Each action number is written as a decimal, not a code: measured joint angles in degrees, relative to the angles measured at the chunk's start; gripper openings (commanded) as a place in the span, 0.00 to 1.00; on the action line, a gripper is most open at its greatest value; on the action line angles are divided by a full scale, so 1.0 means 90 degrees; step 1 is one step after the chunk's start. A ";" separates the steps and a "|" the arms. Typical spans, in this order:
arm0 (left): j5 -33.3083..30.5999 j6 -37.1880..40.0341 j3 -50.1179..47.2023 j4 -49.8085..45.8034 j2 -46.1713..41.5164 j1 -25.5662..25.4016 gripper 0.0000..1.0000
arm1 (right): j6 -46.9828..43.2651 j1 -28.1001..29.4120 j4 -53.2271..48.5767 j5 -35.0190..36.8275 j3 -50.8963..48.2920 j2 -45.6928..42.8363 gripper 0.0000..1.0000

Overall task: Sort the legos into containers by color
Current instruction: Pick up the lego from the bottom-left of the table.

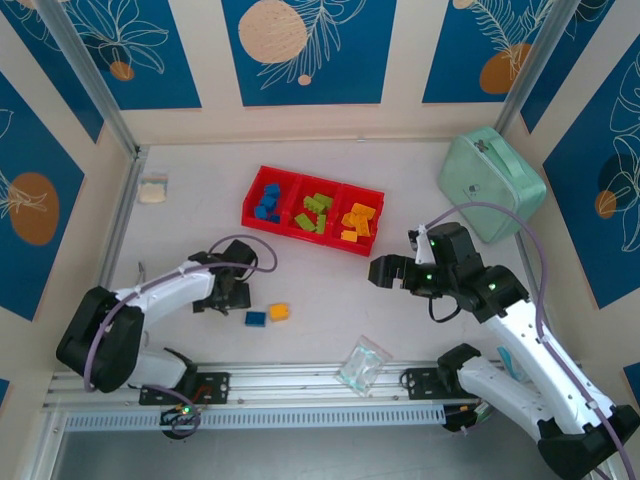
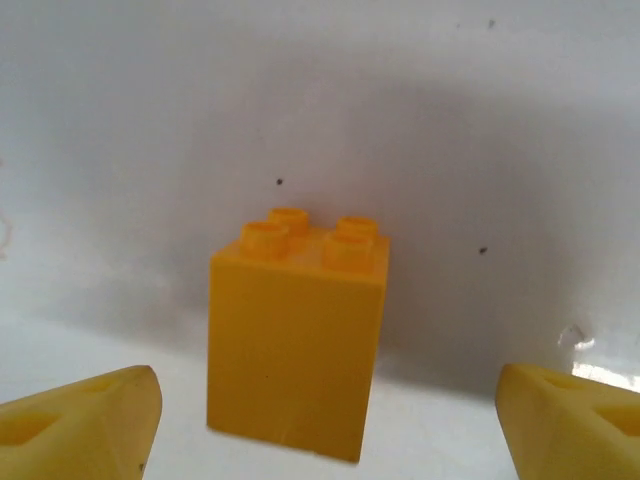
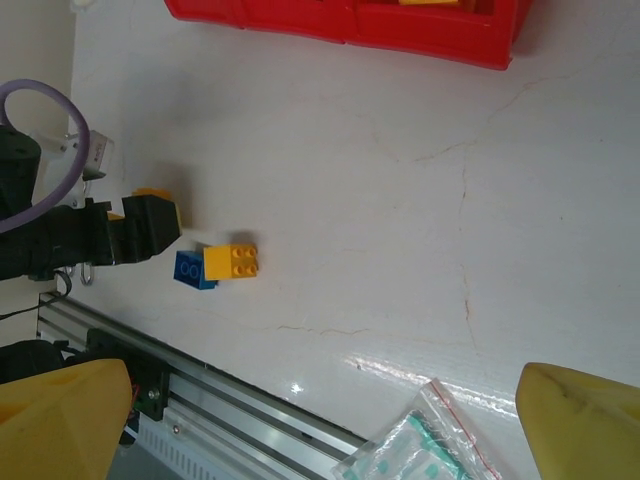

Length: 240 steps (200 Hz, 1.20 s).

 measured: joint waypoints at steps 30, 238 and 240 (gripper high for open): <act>0.0160 0.0112 -0.0044 0.0311 0.0049 0.0362 0.69 | -0.0002 0.0000 -0.0019 0.0046 0.0000 -0.0012 0.99; 0.1537 0.0699 0.0593 0.1188 -0.0697 0.0476 0.22 | -0.0032 -0.0002 -0.0092 0.0335 0.0015 0.0075 0.99; 0.1554 0.0678 0.0668 0.1185 -0.0687 0.0464 0.23 | -0.0032 -0.0002 -0.0092 0.0335 0.0015 0.0070 0.99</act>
